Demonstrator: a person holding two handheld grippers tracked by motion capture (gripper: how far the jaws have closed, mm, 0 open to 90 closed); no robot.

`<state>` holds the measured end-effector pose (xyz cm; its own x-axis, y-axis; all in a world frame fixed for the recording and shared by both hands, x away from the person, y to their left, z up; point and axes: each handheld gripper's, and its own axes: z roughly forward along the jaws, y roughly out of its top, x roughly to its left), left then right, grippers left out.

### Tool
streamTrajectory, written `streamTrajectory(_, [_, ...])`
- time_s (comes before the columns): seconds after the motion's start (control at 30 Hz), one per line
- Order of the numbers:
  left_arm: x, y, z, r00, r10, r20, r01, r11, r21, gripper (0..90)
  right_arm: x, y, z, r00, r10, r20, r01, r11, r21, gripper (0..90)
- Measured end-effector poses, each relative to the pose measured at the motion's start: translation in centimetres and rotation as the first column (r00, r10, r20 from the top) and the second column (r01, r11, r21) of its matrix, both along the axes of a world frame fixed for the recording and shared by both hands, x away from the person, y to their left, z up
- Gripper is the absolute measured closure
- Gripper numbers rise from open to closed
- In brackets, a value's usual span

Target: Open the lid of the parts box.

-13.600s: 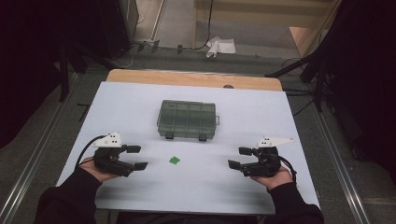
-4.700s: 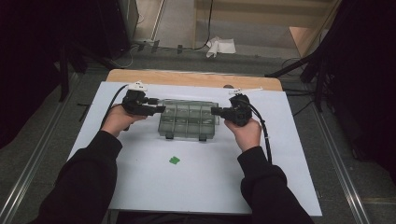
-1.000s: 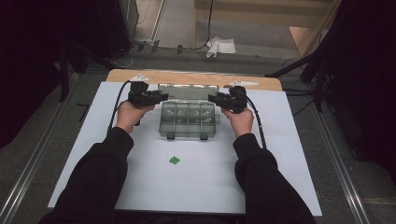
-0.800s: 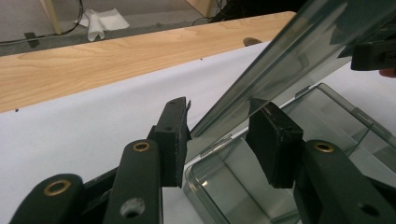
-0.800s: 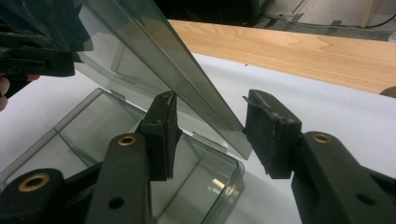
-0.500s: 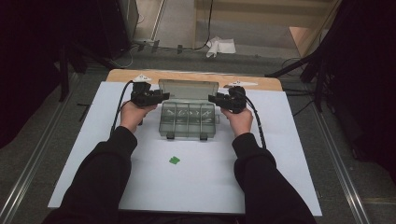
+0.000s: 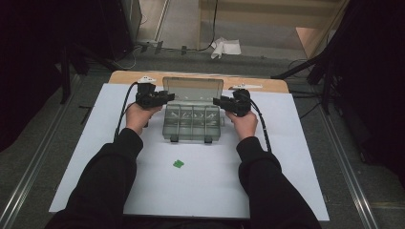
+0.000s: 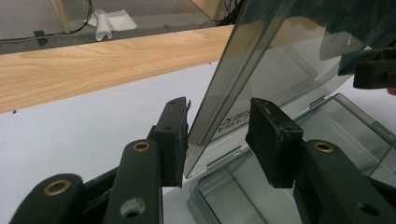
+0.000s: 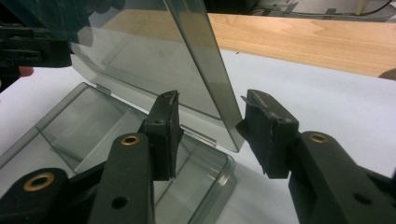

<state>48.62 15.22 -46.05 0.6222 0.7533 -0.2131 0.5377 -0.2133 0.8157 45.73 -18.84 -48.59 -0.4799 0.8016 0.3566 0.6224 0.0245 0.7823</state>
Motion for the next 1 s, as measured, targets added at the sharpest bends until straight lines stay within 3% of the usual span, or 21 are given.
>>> streamTrajectory(0.27, [0.1,-0.1,-0.4,0.9999,0.016,0.002,-0.016,0.9999,-0.003,56.8,0.4,0.0,-0.7,0.9998,-0.015,-0.016,0.015,1.000,0.010,61.5])
streamTrajectory(0.4, [0.1,-0.3,-0.8,0.9998,0.017,-0.003,-0.017,0.9996,0.021,56.8,0.6,-0.2,-1.1,0.9985,-0.022,-0.049,0.023,0.999,0.024,64.6])
streamTrajectory(0.47, [0.1,-0.3,-0.9,0.9997,0.023,-0.005,-0.023,0.9997,0.007,56.9,0.6,-0.1,-1.1,0.9981,-0.027,-0.055,0.028,0.999,0.028,64.9])
streamTrajectory(0.73, [0.2,-0.7,-1.2,0.9993,0.038,0.007,-0.038,0.9990,0.023,56.9,0.6,0.4,-1.4,0.9977,-0.035,-0.058,0.035,0.999,-0.004,66.2])
streamTrajectory(1.0, [0.6,-0.9,-1.7,0.9977,0.067,-0.015,-0.067,0.9977,-0.008,57.0,0.7,0.4,-1.6,0.9974,-0.040,-0.060,0.039,0.999,-0.008,67.6])
